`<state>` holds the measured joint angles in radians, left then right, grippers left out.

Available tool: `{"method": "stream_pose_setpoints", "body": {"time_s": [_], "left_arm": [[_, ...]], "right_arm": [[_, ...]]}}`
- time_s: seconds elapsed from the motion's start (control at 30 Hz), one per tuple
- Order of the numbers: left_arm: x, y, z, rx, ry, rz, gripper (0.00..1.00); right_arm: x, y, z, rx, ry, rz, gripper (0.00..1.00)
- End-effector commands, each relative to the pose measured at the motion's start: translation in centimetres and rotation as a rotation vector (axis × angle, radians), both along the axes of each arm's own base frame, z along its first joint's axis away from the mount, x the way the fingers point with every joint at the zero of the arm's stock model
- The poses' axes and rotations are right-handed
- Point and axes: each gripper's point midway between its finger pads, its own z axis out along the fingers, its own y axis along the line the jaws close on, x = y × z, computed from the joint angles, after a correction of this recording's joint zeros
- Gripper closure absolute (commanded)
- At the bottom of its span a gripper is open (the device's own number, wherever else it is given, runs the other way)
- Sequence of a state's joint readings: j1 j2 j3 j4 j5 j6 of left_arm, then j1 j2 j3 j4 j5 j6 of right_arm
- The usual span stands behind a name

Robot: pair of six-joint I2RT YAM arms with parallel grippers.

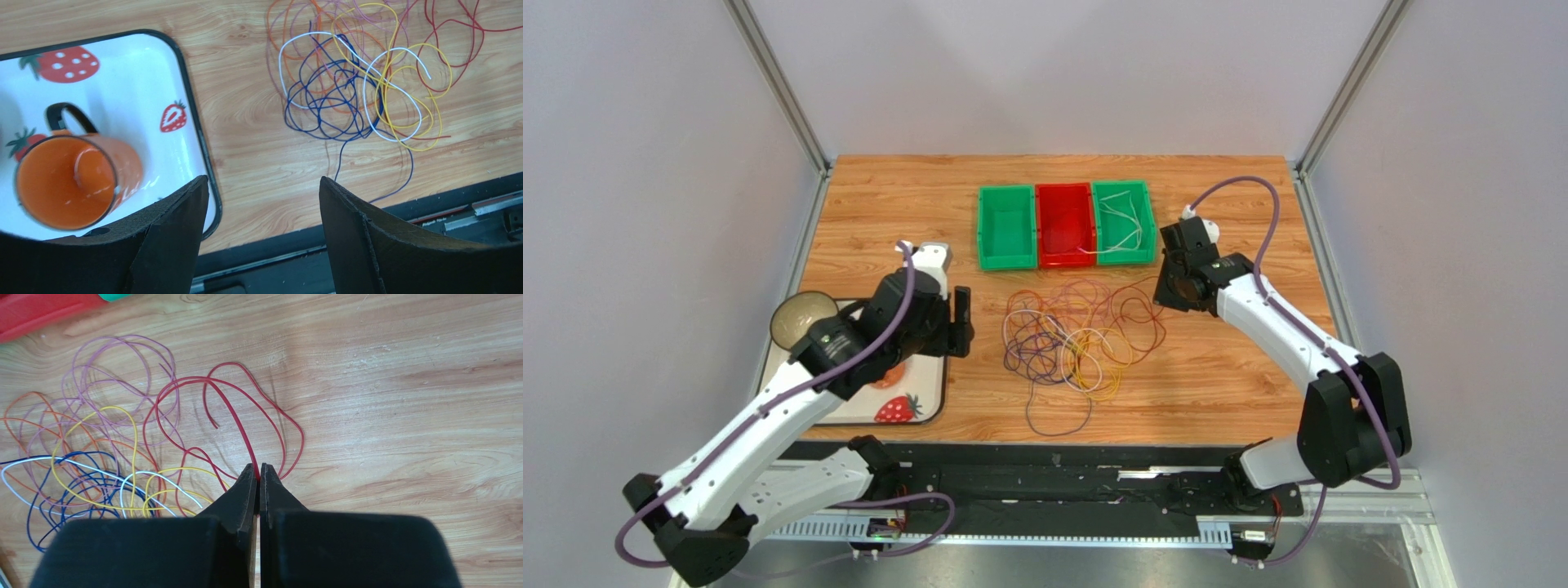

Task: Untangle the cables
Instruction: Pick up the cable at the center of the board.

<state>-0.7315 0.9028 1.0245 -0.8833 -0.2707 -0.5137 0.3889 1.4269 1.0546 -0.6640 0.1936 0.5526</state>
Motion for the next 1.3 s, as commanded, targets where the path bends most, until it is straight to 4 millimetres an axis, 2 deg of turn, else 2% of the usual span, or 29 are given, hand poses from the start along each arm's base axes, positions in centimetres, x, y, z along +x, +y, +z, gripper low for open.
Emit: {"method": "stream_pose_setpoints", "body": {"time_s": [0.0, 0.1, 0.13, 0.2, 0.23, 0.3, 0.33, 0.43, 0.47, 0.77, 0.83, 0.87, 0.9, 1.0, 1.13, 1.2, 1.23, 1.27], "left_arm": [[-2.4, 3.6, 2.3, 0.071, -0.031, 0.006, 0.25], [-2.8, 5.0, 3.1, 0.066, -0.091, 0.024, 0.23], [-2.9, 4.9, 3.8, 0.037, -0.125, 0.018, 0.23], [-3.1, 4.6, 3.7, 0.010, -0.157, -0.019, 0.23], [-2.9, 4.3, 4.0, -0.013, -0.180, -0.022, 0.23], [-2.8, 4.4, 3.5, -0.012, -0.186, -0.016, 0.23], [-2.8, 4.4, 3.5, -0.008, -0.186, -0.016, 0.23], [-2.7, 4.5, 3.5, -0.001, -0.187, -0.013, 0.23], [-2.7, 4.4, 3.4, -0.002, -0.186, -0.016, 0.23], [-2.7, 4.1, 3.2, -0.011, -0.183, -0.029, 0.23], [-2.7, 4.1, 3.3, -0.013, -0.185, -0.030, 0.23], [-2.7, 4.1, 3.2, -0.011, -0.183, -0.030, 0.23], [-2.7, 4.1, 3.3, -0.015, -0.184, -0.029, 0.23], [-2.7, 4.1, 3.2, -0.016, -0.186, -0.029, 0.23], [-2.7, 4.1, 3.2, -0.016, -0.187, -0.028, 0.23], [-2.7, 4.1, 3.2, -0.016, -0.187, -0.028, 0.23], [-2.7, 4.0, 3.1, -0.016, -0.186, -0.028, 0.23], [-2.7, 4.0, 3.0, -0.014, -0.183, -0.027, 0.23]], "right_arm": [[0.9, -0.5, 4.2, 0.004, -0.111, -0.013, 1.00], [1.1, -0.7, 5.4, 0.005, -0.144, -0.016, 1.00], [1.3, -0.7, 6.4, 0.015, -0.173, -0.017, 1.00], [1.5, -0.5, 7.7, 0.027, -0.210, -0.007, 1.00], [1.7, -0.4, 9.4, 0.047, -0.258, -0.004, 1.00], [1.9, -0.2, 11.4, 0.067, -0.313, 0.010, 1.00], [2.0, -0.1, 13.5, 0.090, -0.370, 0.008, 1.00], [2.2, 0.2, 17.0, 0.131, -0.472, 0.025, 1.00], [2.1, 0.4, 18.8, 0.153, -0.519, 0.035, 1.00], [2.1, 1.9, 29.6, 0.256, -0.799, 0.141, 1.00], [2.0, 2.1, 33.1, 0.285, -0.881, 0.160, 1.00], [1.8, 2.6, 34.1, 0.303, -0.902, 0.186, 1.00], [1.7, 3.0, 36.1, 0.327, -0.945, 0.203, 1.00], [1.1, 4.7, 38.8, 0.376, -0.996, 0.284, 1.00], [1.0, 6.2, 43.5, 0.400, -1.091, 0.353, 1.00], [1.0, 6.8, 44.4, 0.401, -1.099, 0.385, 1.00], [0.7, 6.8, 45.6, 0.409, -1.125, 0.391, 1.00], [1.1, 7.3, 45.5, 0.409, -1.121, 0.399, 1.00]]}}
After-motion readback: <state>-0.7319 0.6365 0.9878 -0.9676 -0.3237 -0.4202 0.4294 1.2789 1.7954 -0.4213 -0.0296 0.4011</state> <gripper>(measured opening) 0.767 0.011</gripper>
